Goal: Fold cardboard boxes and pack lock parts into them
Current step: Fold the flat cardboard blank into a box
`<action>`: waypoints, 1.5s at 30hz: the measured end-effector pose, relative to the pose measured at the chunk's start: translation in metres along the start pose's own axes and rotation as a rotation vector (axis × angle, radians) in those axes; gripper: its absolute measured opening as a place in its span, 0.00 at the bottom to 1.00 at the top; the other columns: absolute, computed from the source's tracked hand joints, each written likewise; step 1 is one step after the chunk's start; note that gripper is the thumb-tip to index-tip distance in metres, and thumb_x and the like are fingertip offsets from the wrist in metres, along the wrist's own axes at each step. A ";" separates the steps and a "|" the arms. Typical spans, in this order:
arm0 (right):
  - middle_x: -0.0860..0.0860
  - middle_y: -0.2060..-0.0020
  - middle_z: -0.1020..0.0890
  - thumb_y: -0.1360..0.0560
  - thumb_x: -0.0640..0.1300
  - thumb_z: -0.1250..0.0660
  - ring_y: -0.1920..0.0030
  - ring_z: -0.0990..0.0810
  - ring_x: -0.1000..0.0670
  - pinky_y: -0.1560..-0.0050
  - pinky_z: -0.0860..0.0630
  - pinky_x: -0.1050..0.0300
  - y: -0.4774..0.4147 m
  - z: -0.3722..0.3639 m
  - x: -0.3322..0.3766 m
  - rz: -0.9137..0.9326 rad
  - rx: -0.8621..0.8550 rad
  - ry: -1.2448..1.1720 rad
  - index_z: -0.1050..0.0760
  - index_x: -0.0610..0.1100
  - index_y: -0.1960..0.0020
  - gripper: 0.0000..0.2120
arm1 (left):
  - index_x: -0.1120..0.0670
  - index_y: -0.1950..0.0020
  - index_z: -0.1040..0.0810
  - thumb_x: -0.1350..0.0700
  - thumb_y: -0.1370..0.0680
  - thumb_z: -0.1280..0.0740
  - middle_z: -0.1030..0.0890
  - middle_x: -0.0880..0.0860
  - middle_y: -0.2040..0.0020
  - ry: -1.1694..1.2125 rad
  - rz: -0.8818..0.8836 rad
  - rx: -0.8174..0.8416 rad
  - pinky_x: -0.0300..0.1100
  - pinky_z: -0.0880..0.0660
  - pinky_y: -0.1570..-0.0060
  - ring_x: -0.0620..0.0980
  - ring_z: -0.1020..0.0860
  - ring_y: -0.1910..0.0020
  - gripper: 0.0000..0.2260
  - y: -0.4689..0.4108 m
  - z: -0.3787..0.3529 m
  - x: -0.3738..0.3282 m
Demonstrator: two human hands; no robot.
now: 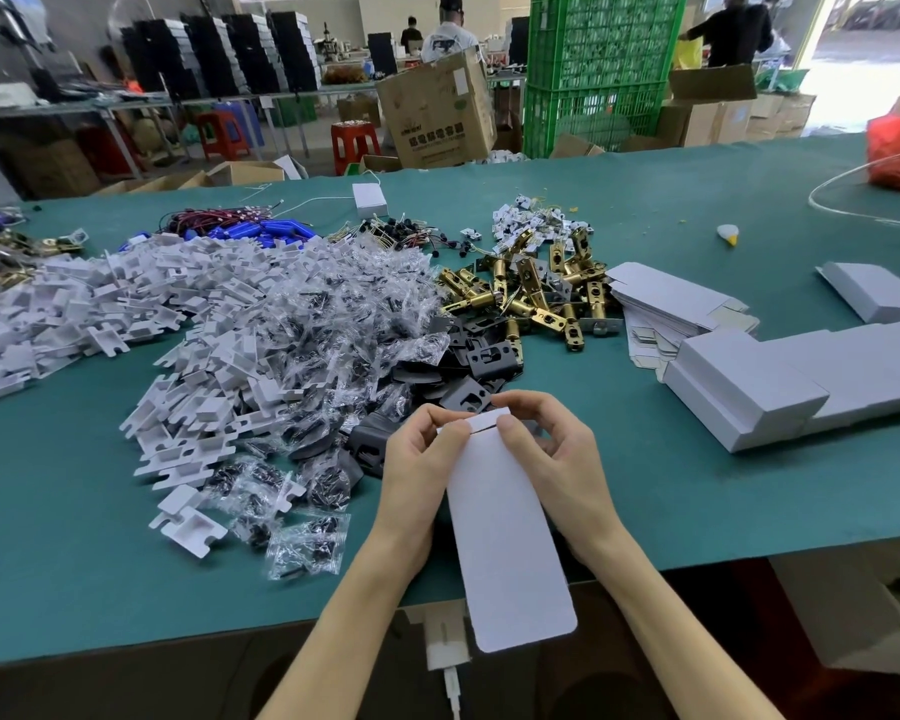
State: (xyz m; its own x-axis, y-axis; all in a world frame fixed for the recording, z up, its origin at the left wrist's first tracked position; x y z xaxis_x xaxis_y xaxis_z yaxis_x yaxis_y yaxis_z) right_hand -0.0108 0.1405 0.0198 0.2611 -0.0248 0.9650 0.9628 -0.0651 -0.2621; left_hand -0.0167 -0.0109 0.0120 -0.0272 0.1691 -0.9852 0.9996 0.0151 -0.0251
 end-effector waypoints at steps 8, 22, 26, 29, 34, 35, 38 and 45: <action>0.53 0.54 0.16 0.20 0.45 0.33 0.53 0.19 0.52 0.55 0.23 0.62 -0.001 0.001 0.001 0.013 -0.010 0.012 0.19 0.47 0.48 0.04 | 0.53 0.57 0.19 0.53 0.25 0.31 0.17 0.55 0.57 -0.023 -0.022 0.011 0.46 0.28 0.60 0.51 0.24 0.59 0.04 0.003 -0.001 -0.002; 0.53 0.55 0.15 0.19 0.40 0.32 0.56 0.18 0.56 0.59 0.23 0.64 -0.001 0.001 0.001 0.024 0.001 -0.025 0.18 0.48 0.49 0.05 | 0.55 0.57 0.21 0.52 0.19 0.28 0.22 0.52 0.62 -0.049 -0.072 0.007 0.40 0.29 0.65 0.48 0.27 0.64 0.10 0.001 0.000 0.002; 0.52 0.54 0.15 0.19 0.40 0.32 0.59 0.18 0.55 0.61 0.23 0.61 -0.001 0.000 0.000 0.009 0.005 -0.044 0.18 0.48 0.49 0.05 | 0.49 0.50 0.16 0.49 0.24 0.25 0.14 0.53 0.51 -0.056 -0.066 0.062 0.45 0.21 0.57 0.49 0.18 0.55 0.06 0.000 -0.004 0.001; 0.51 0.53 0.15 0.19 0.41 0.32 0.57 0.17 0.53 0.61 0.22 0.59 -0.001 0.000 0.001 0.011 -0.006 -0.034 0.18 0.47 0.48 0.04 | 0.50 0.48 0.15 0.48 0.25 0.24 0.14 0.55 0.50 -0.038 -0.048 0.059 0.44 0.20 0.59 0.49 0.17 0.56 0.09 0.000 -0.003 0.003; 0.51 0.53 0.15 0.18 0.41 0.32 0.56 0.16 0.50 0.60 0.21 0.56 0.000 0.000 0.001 0.006 -0.028 -0.031 0.18 0.46 0.47 0.04 | 0.52 0.50 0.15 0.47 0.26 0.24 0.14 0.55 0.52 -0.037 -0.031 0.031 0.40 0.22 0.62 0.47 0.18 0.58 0.10 0.000 0.000 0.005; 0.52 0.52 0.15 0.19 0.41 0.32 0.55 0.16 0.50 0.59 0.21 0.55 -0.001 0.001 0.001 0.008 -0.036 -0.026 0.18 0.47 0.47 0.04 | 0.52 0.50 0.15 0.47 0.26 0.24 0.14 0.55 0.52 -0.038 -0.030 0.029 0.40 0.22 0.62 0.47 0.19 0.59 0.10 -0.001 -0.001 0.005; 0.53 0.54 0.16 0.19 0.42 0.31 0.54 0.17 0.50 0.57 0.21 0.55 -0.001 0.002 0.000 0.022 -0.057 -0.003 0.20 0.47 0.48 0.02 | 0.55 0.50 0.16 0.48 0.26 0.24 0.15 0.55 0.53 -0.024 -0.032 0.029 0.40 0.23 0.61 0.47 0.20 0.59 0.12 0.000 -0.001 0.005; 0.52 0.57 0.17 0.19 0.44 0.31 0.58 0.20 0.53 0.60 0.23 0.55 -0.001 0.001 0.000 0.028 -0.040 0.010 0.21 0.47 0.52 0.04 | 0.54 0.54 0.15 0.47 0.26 0.24 0.17 0.52 0.59 -0.019 -0.016 0.036 0.39 0.24 0.63 0.47 0.21 0.61 0.11 0.000 0.000 0.007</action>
State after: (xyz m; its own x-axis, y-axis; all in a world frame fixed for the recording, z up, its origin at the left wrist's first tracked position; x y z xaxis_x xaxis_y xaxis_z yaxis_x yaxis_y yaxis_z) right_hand -0.0118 0.1419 0.0200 0.2871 -0.0374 0.9572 0.9515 -0.1040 -0.2895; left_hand -0.0173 -0.0093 0.0056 -0.0435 0.1502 -0.9877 0.9988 -0.0176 -0.0467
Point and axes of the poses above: each hand's wrist, its own y-axis away from the middle knuckle, its own z-axis out of the back of the hand, x = y × z, the point moved 5 cm from there along -y, towards the middle knuckle
